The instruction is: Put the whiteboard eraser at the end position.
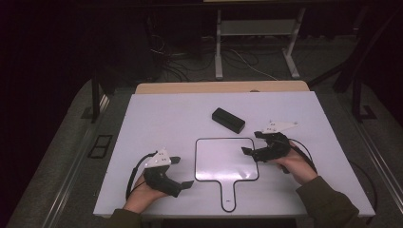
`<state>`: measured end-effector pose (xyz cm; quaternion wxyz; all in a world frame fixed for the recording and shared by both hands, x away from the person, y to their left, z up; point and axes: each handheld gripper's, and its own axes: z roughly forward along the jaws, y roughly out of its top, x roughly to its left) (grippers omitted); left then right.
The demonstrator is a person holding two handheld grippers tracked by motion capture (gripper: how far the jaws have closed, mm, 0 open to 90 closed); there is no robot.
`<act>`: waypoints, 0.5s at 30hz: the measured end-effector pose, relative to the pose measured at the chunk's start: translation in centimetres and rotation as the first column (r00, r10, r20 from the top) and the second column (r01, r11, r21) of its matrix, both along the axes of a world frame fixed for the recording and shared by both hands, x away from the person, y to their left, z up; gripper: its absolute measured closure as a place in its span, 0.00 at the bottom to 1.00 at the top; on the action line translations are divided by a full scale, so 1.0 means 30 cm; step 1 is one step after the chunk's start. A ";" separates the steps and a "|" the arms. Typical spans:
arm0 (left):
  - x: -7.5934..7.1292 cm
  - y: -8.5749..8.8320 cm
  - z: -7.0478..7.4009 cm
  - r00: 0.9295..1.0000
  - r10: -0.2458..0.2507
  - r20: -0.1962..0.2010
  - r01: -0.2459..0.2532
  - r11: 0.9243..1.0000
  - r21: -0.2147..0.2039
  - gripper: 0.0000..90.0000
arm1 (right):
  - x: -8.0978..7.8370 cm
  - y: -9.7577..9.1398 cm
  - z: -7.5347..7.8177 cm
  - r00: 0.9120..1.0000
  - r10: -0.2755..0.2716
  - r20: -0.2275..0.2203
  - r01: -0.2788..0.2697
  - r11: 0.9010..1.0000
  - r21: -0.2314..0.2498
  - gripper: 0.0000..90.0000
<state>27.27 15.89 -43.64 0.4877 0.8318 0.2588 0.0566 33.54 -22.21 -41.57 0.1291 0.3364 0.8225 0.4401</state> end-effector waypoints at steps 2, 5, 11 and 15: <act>-0.001 0.000 0.001 1.000 -0.001 0.001 0.001 1.000 0.001 0.00 | -0.022 -0.010 -0.006 1.000 0.002 -0.001 -0.002 1.000 0.007 0.18; -0.001 0.000 0.001 1.000 0.001 0.000 -0.001 1.000 -0.003 0.00 | -0.054 -0.024 -0.015 1.000 0.002 0.004 -0.002 1.000 0.023 0.18; -0.003 0.002 0.004 1.000 0.002 0.004 -0.002 1.000 -0.002 0.00 | -0.102 -0.054 -0.032 1.000 -0.001 0.015 0.000 0.999 0.032 0.18; -0.003 0.003 0.005 1.000 0.003 0.007 -0.003 1.000 -0.007 0.00 | -0.129 -0.079 -0.047 1.000 -0.016 0.012 0.016 0.999 0.045 0.18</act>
